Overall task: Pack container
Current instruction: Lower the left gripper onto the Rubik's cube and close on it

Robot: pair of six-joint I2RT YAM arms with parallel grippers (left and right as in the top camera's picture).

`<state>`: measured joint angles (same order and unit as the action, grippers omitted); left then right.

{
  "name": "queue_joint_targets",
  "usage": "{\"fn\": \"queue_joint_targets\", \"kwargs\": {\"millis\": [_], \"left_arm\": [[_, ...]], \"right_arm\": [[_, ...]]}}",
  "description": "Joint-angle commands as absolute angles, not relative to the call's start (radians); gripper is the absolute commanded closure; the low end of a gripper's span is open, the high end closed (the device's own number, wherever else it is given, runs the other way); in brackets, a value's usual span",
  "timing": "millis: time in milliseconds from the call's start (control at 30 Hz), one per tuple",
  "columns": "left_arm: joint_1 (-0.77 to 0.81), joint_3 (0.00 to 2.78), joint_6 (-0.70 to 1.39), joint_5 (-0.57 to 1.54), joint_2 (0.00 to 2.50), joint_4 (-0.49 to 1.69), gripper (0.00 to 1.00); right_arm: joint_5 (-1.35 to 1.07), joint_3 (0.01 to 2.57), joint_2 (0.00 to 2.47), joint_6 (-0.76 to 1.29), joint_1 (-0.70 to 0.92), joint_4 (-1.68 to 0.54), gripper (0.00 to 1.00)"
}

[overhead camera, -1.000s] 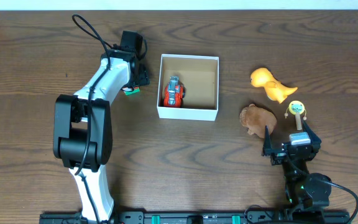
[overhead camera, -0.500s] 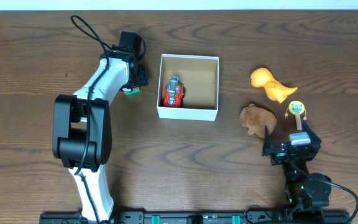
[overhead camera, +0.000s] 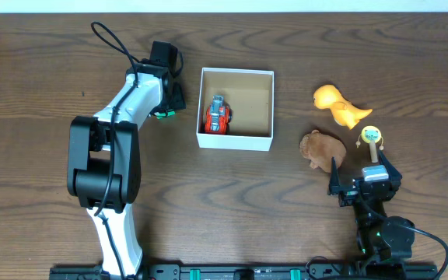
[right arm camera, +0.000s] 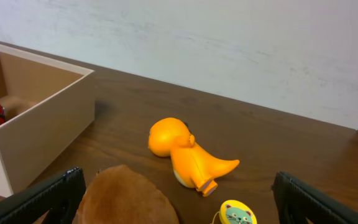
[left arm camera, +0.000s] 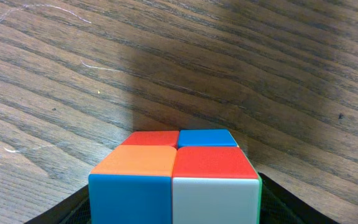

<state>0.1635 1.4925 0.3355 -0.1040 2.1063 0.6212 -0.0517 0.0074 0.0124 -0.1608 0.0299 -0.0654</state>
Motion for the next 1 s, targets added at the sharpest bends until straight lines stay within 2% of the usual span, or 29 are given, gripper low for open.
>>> {"fn": "queue_joint_targets", "kwargs": {"millis": [0, 267, 500, 800, 967], "left_arm": [[0.157, 1.481, 0.323, -0.097, 2.123, 0.624, 0.31], [0.157, 1.481, 0.323, -0.097, 2.135, 0.624, 0.32], [0.157, 1.481, 0.323, -0.097, 2.138, 0.624, 0.44], [0.157, 1.481, 0.323, -0.097, 2.135, 0.624, 0.44], [0.157, 1.483, 0.323, -0.097, 2.105, 0.627, 0.50]], "right_arm": [[-0.049, 0.006, 0.007, -0.142, 0.017, -0.069, 0.01], [-0.049, 0.006, 0.007, -0.142, 0.017, -0.069, 0.01], [-0.049, 0.006, 0.007, -0.142, 0.017, -0.069, 0.01], [-0.049, 0.006, 0.007, -0.142, 0.017, -0.069, 0.01], [-0.049, 0.006, 0.007, -0.142, 0.017, -0.068, 0.01]]}}
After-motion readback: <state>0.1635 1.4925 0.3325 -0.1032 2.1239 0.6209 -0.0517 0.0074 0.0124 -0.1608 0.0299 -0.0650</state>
